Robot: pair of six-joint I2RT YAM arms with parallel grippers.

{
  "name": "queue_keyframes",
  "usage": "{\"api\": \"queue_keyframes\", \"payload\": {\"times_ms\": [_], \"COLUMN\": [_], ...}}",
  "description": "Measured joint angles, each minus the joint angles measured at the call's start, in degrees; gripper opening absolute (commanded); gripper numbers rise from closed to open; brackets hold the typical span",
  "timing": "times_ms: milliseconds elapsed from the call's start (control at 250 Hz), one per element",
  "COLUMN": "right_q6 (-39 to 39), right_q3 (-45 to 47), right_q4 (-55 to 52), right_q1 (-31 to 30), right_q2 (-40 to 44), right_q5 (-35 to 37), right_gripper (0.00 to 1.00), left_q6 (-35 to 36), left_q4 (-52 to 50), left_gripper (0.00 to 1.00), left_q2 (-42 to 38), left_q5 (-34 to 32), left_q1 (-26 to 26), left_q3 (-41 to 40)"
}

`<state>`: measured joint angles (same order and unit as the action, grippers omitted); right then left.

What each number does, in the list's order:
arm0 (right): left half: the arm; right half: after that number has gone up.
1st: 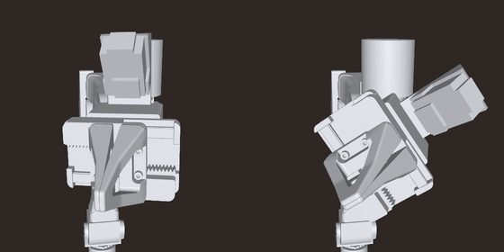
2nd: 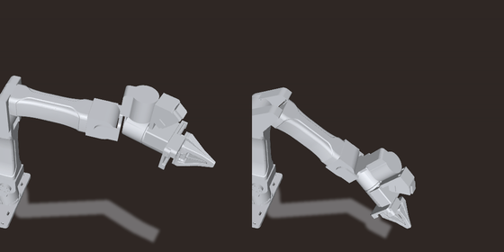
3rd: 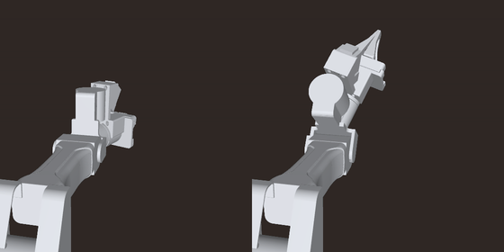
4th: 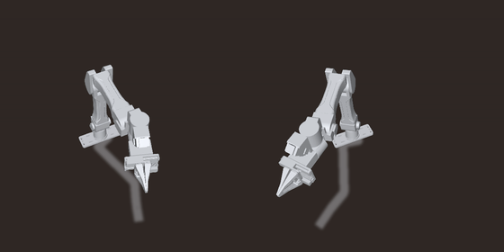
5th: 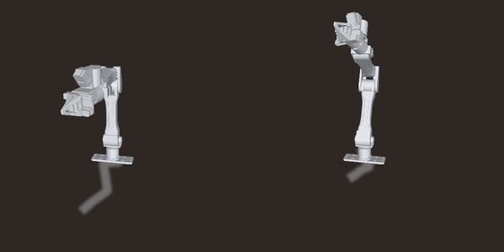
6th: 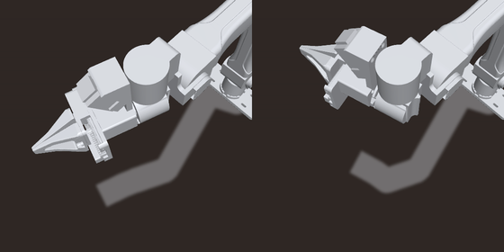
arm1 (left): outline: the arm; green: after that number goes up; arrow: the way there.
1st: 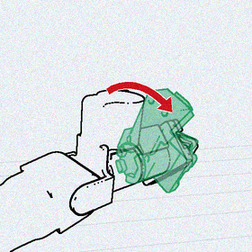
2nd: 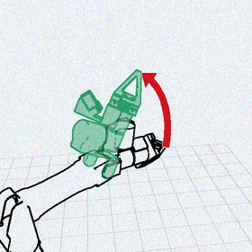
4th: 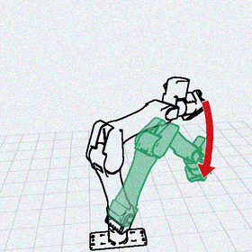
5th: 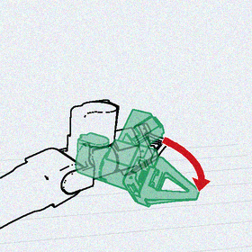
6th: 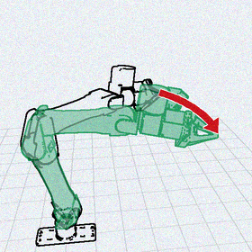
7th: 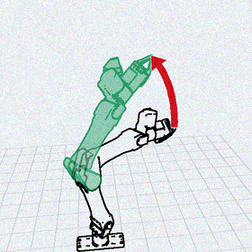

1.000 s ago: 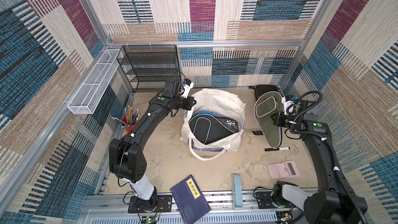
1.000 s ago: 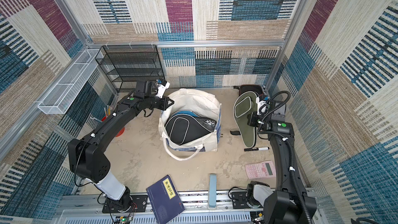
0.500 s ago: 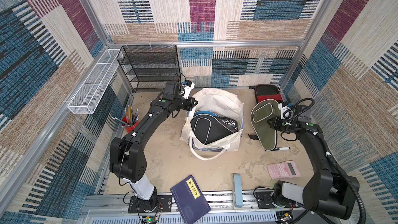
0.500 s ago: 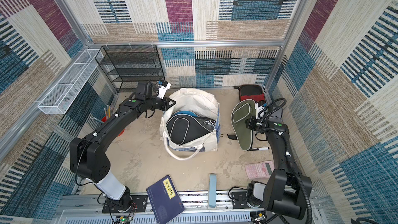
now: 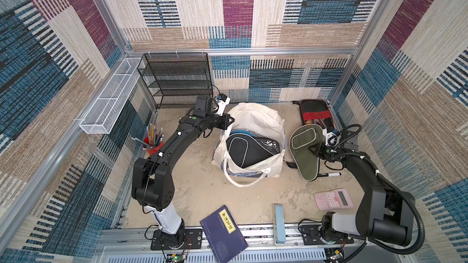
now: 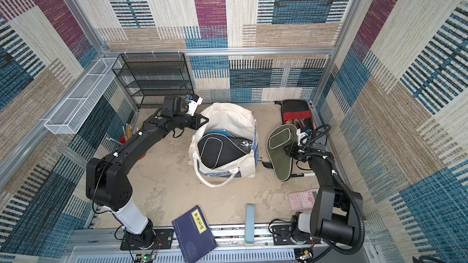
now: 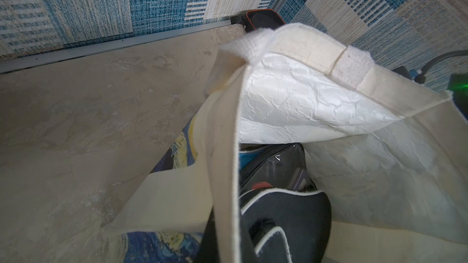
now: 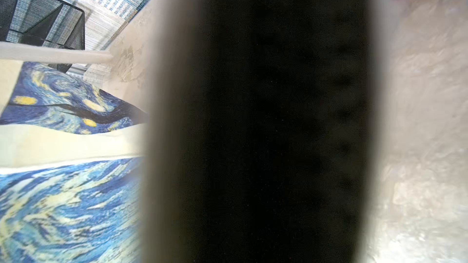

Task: Remove the ping pong set from the canvas bag
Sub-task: Place the ping pong set at the center of the board.

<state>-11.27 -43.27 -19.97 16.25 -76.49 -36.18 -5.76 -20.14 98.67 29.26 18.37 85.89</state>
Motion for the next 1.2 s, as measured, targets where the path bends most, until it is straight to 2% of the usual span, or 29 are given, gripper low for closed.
{"api": "queue_keyframes", "payload": {"times_ms": [188,376,684,892,976,1056,1204], "right_q6": [-4.11,-13.18,-24.41,-28.2,-29.42,-30.03,-30.03], "right_q3": [5.6,12.57,17.38,19.43,19.91,20.39,20.52], "right_q4": [4.63,10.93,17.62,19.87,20.9,21.53,21.31], "right_q1": [0.0,-0.04,0.0,-0.04,-0.04,-0.02,-0.02], "right_q2": [0.0,5.2,4.15,3.98,3.19,2.47,2.32], "right_q5": [-0.76,1.07,6.4,8.39,9.01,9.38,10.99], "right_gripper": [0.0,0.0,0.0,0.0,0.12,0.18,0.42], "left_q6": [0.0,0.0,0.0,0.0,-0.02,-0.02,-0.04], "left_q4": [-0.63,-0.74,-0.61,-0.17,0.04,0.2,0.28], "left_gripper": [0.0,0.0,0.0,0.0,0.0,0.0,0.0], "left_q2": [-0.11,-0.11,-0.11,-0.46,-0.46,-0.46,-0.55], "left_q5": [-0.39,-0.37,-0.13,0.02,0.13,0.31,0.74], "left_q1": [0.0,0.0,0.0,0.0,0.0,0.0,0.0], "left_q3": [0.26,0.35,0.17,-0.31,-0.39,-0.52,-0.7]}}
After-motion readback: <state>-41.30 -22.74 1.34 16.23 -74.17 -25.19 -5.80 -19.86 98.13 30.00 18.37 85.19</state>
